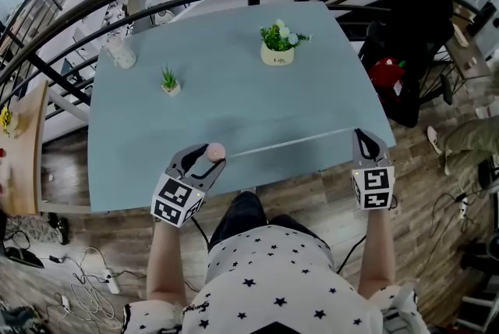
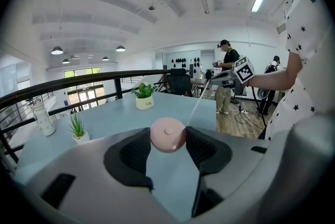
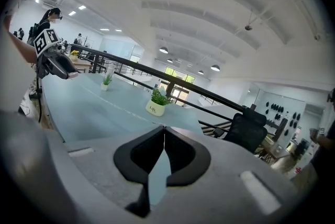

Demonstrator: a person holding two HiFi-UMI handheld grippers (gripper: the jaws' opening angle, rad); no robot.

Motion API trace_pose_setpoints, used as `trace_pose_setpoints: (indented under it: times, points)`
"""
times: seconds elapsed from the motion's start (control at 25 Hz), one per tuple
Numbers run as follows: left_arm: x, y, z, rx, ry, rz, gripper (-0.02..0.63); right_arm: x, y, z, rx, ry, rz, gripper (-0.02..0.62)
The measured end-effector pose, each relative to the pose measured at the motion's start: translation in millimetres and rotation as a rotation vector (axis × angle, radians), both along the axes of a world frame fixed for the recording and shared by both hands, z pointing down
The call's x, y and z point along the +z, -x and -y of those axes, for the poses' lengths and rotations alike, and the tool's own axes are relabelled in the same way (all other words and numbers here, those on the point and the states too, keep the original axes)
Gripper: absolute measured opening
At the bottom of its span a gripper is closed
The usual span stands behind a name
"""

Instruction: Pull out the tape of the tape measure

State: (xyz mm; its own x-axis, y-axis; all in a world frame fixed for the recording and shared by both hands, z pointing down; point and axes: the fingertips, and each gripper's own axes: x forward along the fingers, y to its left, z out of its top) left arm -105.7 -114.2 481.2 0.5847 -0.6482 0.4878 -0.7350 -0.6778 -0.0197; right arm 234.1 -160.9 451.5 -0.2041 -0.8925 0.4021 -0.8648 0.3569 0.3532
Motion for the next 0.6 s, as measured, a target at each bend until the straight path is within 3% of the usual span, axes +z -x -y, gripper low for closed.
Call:
trace_pose_setpoints:
  times: [0.6]
  points:
    - [1.1,-5.3,6.6,0.001,0.003,0.006,0.21,3.6,0.9,5.5,-0.006,0.008,0.03,0.01]
